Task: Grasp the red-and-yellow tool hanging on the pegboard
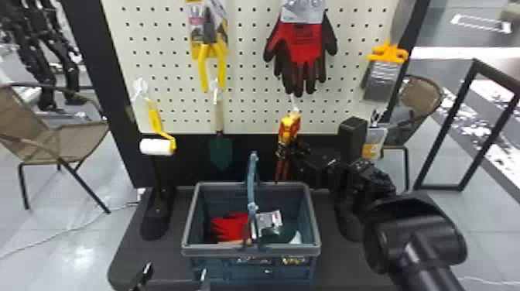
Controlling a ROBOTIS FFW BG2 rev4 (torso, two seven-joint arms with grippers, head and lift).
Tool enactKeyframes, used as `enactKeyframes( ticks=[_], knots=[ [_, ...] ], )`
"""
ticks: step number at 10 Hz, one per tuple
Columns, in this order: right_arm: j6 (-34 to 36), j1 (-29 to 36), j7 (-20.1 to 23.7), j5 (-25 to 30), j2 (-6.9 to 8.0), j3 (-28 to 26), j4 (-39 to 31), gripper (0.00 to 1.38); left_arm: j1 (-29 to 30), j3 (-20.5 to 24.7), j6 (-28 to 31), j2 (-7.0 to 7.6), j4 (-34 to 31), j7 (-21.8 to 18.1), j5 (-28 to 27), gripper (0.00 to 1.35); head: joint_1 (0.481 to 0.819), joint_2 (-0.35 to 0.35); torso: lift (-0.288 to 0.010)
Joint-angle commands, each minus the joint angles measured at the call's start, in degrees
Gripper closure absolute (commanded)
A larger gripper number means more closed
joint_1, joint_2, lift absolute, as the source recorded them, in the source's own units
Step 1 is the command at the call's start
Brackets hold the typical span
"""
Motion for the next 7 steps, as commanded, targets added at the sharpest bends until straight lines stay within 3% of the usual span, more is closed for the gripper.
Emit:
enactKeyframes(
  ticks=[1,3,7],
  knots=[
    [0.66,0.52,-0.62,0.72,-0.07,0.0,-1.07,1.13,0.1,0.0,-0.14,0.0,0.0,0.0,0.0,0.12,0.549,0.0,-0.1],
    [1.02,0.52,-0.79,1.25,-0.07,0.0,-1.42,1.27,0.1,0.0,-0.14,0.09,0.0,0.0,0.0,0.12,0.549,0.0,-0.1],
    [1.02,0.52,-0.79,1.34,-0.07,0.0,-1.42,1.27,0.1,0.0,-0.05,0.0,0.0,-0.08,0.0,0.12,0.549,0.0,-0.1]
  ],
)
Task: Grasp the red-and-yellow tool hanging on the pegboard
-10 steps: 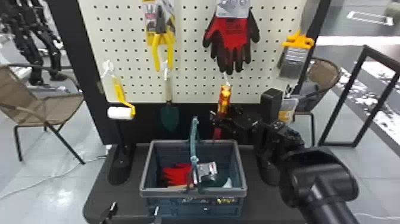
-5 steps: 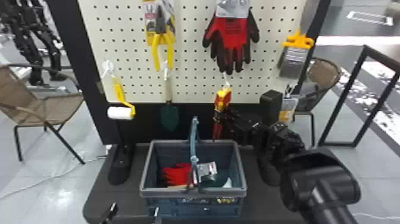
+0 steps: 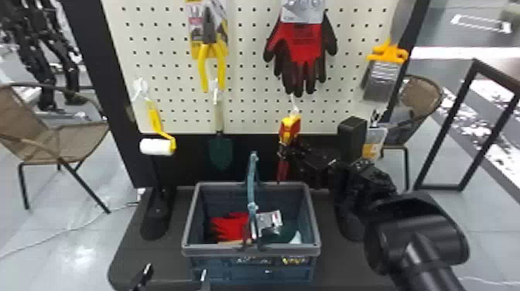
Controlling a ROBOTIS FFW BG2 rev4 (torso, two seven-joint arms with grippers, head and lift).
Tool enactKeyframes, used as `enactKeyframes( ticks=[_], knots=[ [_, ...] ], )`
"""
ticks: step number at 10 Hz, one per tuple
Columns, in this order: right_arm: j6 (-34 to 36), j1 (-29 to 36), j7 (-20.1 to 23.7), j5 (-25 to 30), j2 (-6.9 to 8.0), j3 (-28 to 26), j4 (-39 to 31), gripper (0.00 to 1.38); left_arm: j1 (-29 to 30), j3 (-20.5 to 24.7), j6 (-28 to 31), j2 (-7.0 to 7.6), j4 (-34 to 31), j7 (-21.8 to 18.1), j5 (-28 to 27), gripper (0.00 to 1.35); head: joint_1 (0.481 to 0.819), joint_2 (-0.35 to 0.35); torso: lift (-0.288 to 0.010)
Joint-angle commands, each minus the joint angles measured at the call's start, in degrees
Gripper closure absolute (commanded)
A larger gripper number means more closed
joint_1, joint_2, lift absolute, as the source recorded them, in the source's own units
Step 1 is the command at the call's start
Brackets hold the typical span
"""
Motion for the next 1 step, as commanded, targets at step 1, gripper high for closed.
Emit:
enactKeyframes(
  ticks=[1],
  knots=[
    [0.0,0.0,0.0,0.0,0.0,0.0,0.01,1.27,0.0,0.0,0.01,0.0,0.0,-0.01,0.07,0.12,0.549,0.0,-0.1]
  ],
)
